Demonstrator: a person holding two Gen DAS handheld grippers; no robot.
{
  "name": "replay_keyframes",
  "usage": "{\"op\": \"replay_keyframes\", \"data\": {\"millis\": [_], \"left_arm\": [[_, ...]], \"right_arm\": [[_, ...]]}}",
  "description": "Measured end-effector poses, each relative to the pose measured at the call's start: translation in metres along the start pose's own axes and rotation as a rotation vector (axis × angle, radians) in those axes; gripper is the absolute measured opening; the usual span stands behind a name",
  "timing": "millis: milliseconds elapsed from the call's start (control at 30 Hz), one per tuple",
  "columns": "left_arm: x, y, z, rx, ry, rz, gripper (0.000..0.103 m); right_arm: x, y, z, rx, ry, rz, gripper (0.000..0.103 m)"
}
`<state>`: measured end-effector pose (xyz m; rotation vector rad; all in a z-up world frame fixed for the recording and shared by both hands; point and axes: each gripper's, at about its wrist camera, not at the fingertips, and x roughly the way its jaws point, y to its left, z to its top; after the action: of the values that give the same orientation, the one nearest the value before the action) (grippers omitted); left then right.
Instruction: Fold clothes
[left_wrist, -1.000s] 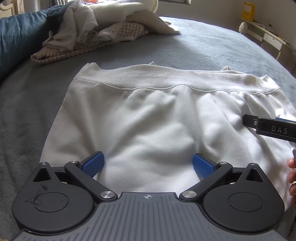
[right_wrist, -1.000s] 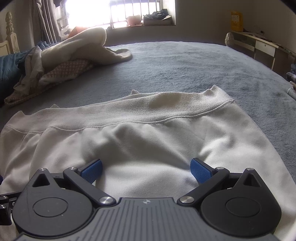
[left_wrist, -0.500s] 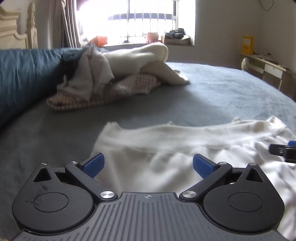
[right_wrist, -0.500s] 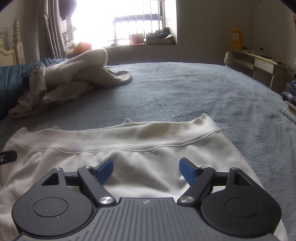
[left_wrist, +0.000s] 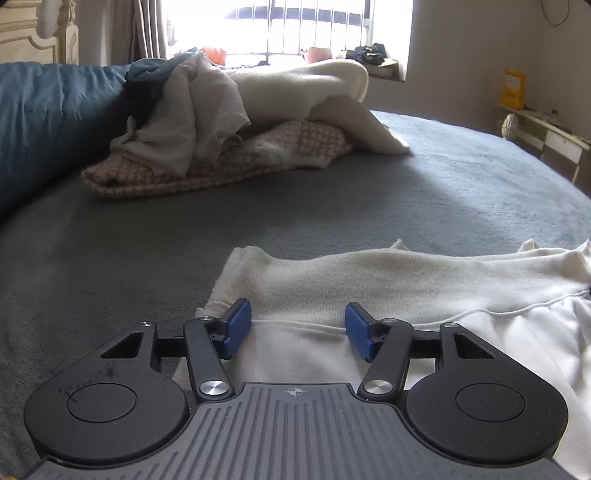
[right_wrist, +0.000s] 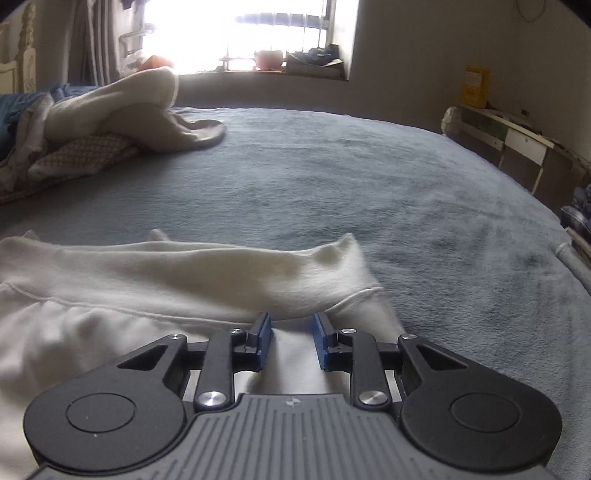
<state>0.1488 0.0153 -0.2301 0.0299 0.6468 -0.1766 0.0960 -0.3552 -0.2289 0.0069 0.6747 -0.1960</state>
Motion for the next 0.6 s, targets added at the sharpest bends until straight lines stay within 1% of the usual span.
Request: {"op": "replay_keyframes", "data": {"millis": [67,100,167,200,267,333,367,433,500,600], "left_arm": [[0.002,-0.001,0.001,0.003,-0.006,0.011,0.059],[0.003,-0.001,0.000,0.002,-0.009,0.014,0.059],[0.005,-0.003,0.000,0.007,-0.011,0.021,0.060],[0.006,-0.003,0.000,0.010,-0.011,0.024,0.060],[0.008,-0.004,0.001,0.006,-0.009,0.027,0.061],[0.010,-0.003,0.002,-0.006,-0.007,0.020,0.061],[0.010,-0.001,0.003,-0.015,-0.006,0.011,0.063],[0.008,0.006,0.007,-0.053,-0.006,-0.039,0.067],[0.000,0.013,0.011,-0.088,-0.020,-0.077,0.068],[-0.019,0.017,0.015,-0.087,-0.040,-0.103,0.070]], "right_arm": [[0.009,-0.021,0.003,0.040,-0.005,-0.006,0.016],[0.011,-0.028,0.007,0.056,-0.009,-0.013,0.016],[0.020,-0.042,0.015,0.094,0.001,-0.038,0.017],[0.028,-0.050,0.018,0.110,0.022,-0.055,0.017],[0.035,-0.062,0.020,0.159,0.040,-0.048,0.018],[0.035,-0.067,0.024,0.176,0.051,-0.105,0.018],[0.030,-0.075,0.023,0.221,0.054,-0.114,0.018],[0.019,-0.090,0.021,0.311,0.060,-0.130,0.018],[0.007,-0.106,0.020,0.397,0.064,-0.143,0.018],[-0.029,-0.108,0.017,0.404,0.045,-0.084,0.018]]}}
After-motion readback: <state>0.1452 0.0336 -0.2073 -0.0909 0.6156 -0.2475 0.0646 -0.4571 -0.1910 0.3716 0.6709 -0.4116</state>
